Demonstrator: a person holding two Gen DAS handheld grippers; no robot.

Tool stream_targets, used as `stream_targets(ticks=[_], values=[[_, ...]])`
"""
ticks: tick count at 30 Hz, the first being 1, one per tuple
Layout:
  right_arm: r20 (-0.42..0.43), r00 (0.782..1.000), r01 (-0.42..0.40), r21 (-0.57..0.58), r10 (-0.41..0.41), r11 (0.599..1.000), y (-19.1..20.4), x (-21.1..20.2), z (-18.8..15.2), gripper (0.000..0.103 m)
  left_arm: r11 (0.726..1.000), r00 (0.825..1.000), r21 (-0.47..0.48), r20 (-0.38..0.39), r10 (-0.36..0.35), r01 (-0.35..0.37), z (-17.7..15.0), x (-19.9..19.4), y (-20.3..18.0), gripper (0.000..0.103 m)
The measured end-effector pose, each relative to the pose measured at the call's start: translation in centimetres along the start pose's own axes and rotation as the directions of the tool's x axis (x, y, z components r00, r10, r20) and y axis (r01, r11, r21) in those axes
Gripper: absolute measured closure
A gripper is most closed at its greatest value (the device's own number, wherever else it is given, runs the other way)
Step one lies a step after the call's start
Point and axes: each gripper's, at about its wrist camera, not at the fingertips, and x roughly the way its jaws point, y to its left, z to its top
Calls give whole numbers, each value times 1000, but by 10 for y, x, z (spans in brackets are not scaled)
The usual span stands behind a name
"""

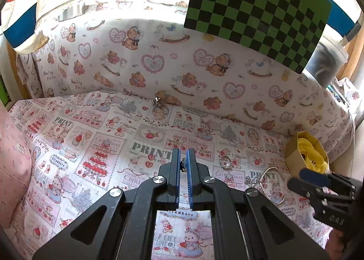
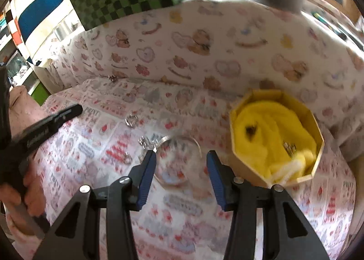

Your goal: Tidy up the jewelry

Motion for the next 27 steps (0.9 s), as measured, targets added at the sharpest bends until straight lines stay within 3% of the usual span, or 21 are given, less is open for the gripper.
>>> stream_targets(ticks=[5, 11, 16, 22, 24, 27], values=[[-31, 999, 9, 11, -9, 1000, 9, 21, 11, 75, 1000, 1000, -12, 2, -12, 12, 1, -1, 2, 99], [-109, 994, -5, 147, 21, 989, 7, 52, 16, 85, 1000, 1000, -13, 3, -22, 22, 1, -5, 3, 98], [-76, 997, 43, 166, -31, 985, 10, 56, 22, 87, 1000, 1000, -11, 0, -26, 26, 1, -5, 2, 98], [-22, 987, 163, 75, -162, 984, 27, 62, 25, 100, 1000, 1000, -11, 1, -29, 29, 1, -6, 2, 98], [-3, 991, 132, 81, -132, 988, 26, 58, 23, 100, 1000, 1000, -10, 0, -30, 30, 1, -6, 1, 98], [100, 994, -46, 102, 36, 994, 24, 34, 19, 100, 999, 999, -12, 1, -32, 32, 1, -7, 1, 98]])
